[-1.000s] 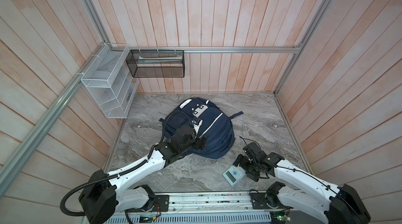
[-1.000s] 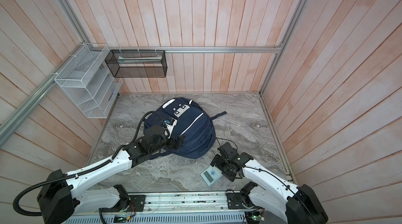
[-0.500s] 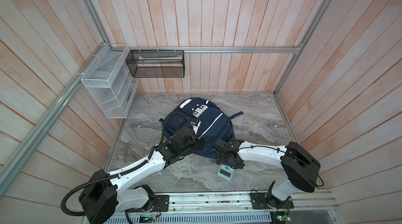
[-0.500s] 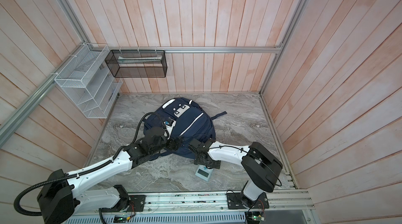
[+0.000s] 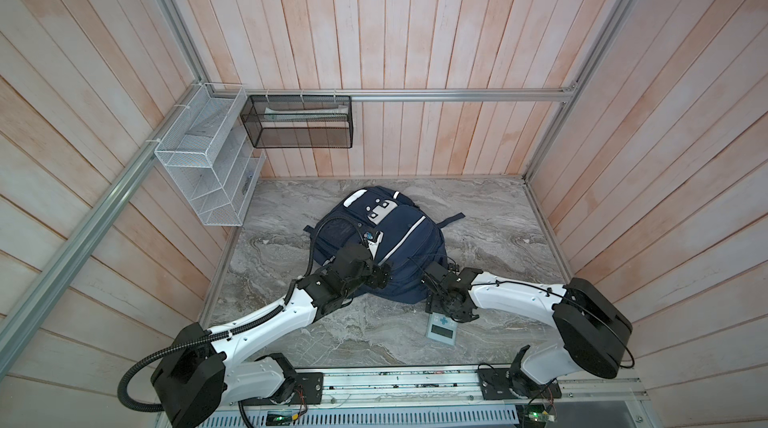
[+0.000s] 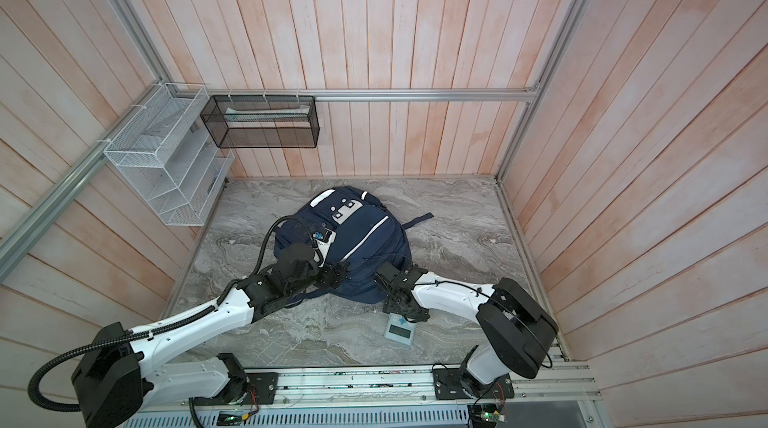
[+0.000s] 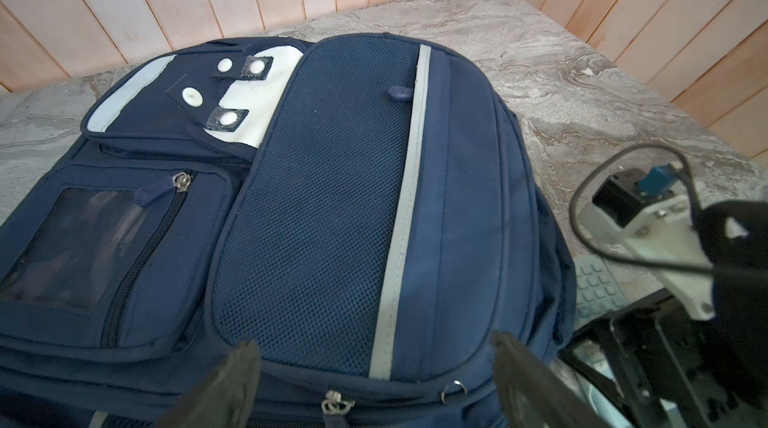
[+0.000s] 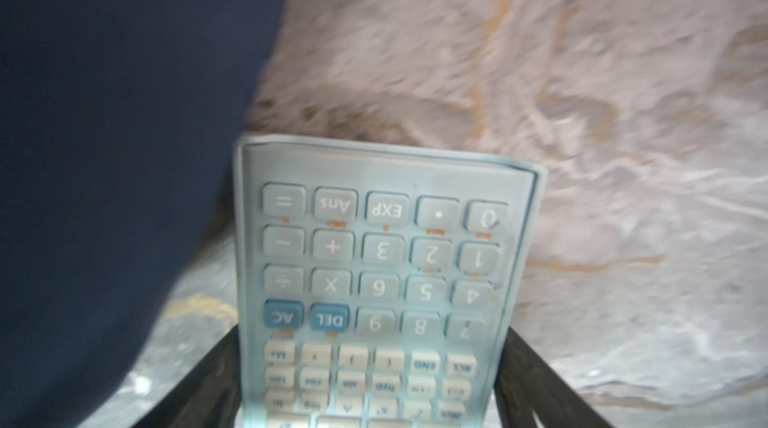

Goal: Pack the student bag
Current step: 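Lift the calculator with the right gripper toward the backpack while left holds bag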

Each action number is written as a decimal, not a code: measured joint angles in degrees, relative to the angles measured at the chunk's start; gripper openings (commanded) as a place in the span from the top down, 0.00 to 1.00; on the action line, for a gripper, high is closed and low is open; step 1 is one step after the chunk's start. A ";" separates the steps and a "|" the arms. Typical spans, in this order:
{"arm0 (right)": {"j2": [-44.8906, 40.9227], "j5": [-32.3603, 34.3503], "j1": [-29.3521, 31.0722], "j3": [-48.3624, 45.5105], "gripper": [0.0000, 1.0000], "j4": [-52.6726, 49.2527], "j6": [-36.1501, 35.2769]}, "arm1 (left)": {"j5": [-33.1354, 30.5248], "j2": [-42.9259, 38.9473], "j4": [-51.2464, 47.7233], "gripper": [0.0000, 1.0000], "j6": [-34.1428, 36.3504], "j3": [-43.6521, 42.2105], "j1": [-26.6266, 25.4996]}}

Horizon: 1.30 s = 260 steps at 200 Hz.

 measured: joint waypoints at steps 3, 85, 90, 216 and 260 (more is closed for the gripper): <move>-0.20 -0.15 -0.61 -0.17 0.31 -0.02 -0.33 | 0.02 0.33 -0.28 0.09 0.04 0.26 0.00; -4.07 -0.04 -15.43 -3.34 0.32 1.33 -9.03 | 0.42 8.66 -4.44 0.00 8.87 8.90 -2.93; -4.22 0.11 -16.00 -3.41 0.31 1.31 -9.55 | 0.24 9.42 -4.87 0.00 9.27 9.66 -3.26; -5.16 -0.11 -18.45 -2.91 0.35 2.47 -16.39 | -2.27 14.82 -6.29 1.00 7.15 16.15 -2.51; -9.09 -0.52 -18.45 1.46 0.37 1.14 -17.51 | 5.75 13.75 -5.05 1.00 0.94 16.15 1.60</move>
